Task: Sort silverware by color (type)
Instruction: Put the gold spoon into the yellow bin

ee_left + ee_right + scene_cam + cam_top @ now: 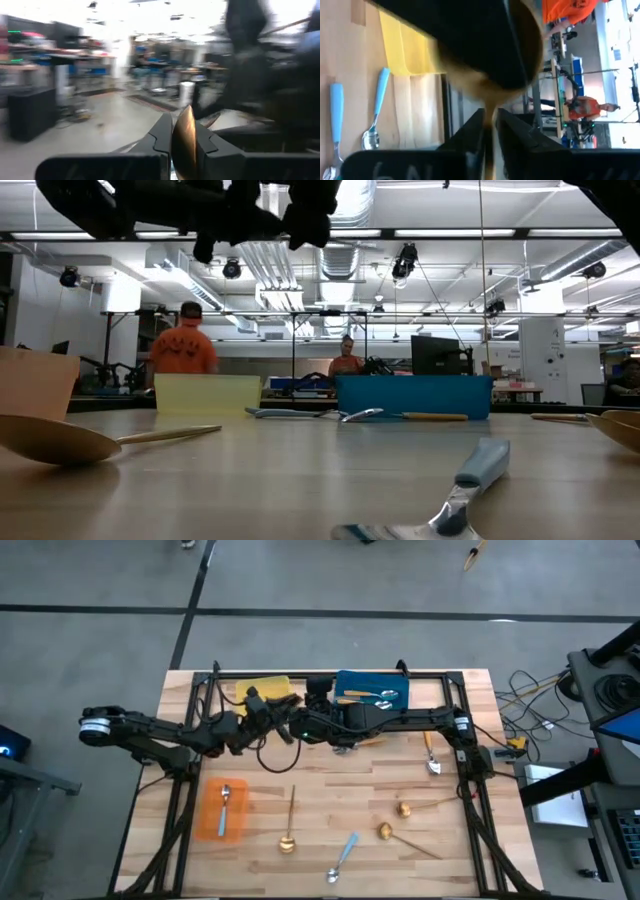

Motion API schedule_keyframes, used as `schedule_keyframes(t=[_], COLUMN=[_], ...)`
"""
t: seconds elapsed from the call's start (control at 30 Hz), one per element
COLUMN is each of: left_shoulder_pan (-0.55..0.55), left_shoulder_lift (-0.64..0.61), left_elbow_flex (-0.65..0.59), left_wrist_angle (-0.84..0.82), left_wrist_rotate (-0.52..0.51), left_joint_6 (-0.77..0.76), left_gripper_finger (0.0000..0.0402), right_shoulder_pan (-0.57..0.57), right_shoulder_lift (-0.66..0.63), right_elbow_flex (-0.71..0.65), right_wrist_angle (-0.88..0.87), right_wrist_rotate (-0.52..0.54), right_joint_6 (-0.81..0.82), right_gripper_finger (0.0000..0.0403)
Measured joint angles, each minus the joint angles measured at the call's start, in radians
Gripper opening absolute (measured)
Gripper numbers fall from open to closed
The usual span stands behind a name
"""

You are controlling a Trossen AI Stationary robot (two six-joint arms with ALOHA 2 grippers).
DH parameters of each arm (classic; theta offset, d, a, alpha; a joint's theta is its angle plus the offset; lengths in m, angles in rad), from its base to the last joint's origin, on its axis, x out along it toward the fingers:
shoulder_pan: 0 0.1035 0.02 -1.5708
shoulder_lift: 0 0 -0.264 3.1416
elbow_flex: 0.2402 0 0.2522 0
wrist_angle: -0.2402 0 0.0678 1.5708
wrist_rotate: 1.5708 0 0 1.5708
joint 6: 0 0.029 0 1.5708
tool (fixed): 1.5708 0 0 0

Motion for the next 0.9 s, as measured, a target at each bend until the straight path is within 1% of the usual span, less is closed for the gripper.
schedule_keyframes(t=[0.07, 0.2, 0.37, 0.53, 0.7, 0.8, 0.9], left_shoulder_pan=[-0.003, 0.003, 0.009, 0.03, 0.081, 0.127, 0.185], left_shoulder_lift=[0.0, -0.001, -0.01, -0.031, -0.063, -0.095, -0.142], left_elbow_flex=[0.0, 0.0, 0.0, 0.0, 0.0, 0.0, 0.0], left_wrist_angle=[0.001, 0.001, -0.009, -0.071, -0.164, -0.266, -0.396], left_wrist_rotate=[0.01, -0.021, -0.031, -0.099, -0.108, -0.108, -0.108], left_joint_6=[-0.01, -0.013, -0.014, -0.013, -0.038, -0.074, -0.128], left_gripper_finger=[0.0006, 0.0005, 0.0005, 0.0005, 0.0005, 0.0005, 0.0005], right_shoulder_pan=[-0.001, -0.001, -0.001, -0.001, -0.001, -0.001, -0.002], right_shoulder_lift=[0.002, 0.002, 0.001, -0.013, -0.044, -0.07, -0.108], right_elbow_flex=[-0.001, -0.001, -0.001, -0.001, -0.001, -0.001, -0.001], right_wrist_angle=[-0.011, -0.01, -0.013, -0.016, -0.029, -0.067, -0.146], right_wrist_rotate=[-0.001, 0.005, 0.01, 0.014, 0.014, 0.013, -0.015], right_joint_6=[0.015, 0.024, 0.034, 0.039, 0.061, 0.078, 0.139], right_gripper_finger=[0.0064, 0.0103, 0.0132, 0.014, 0.0137, 0.0139, 0.0141])
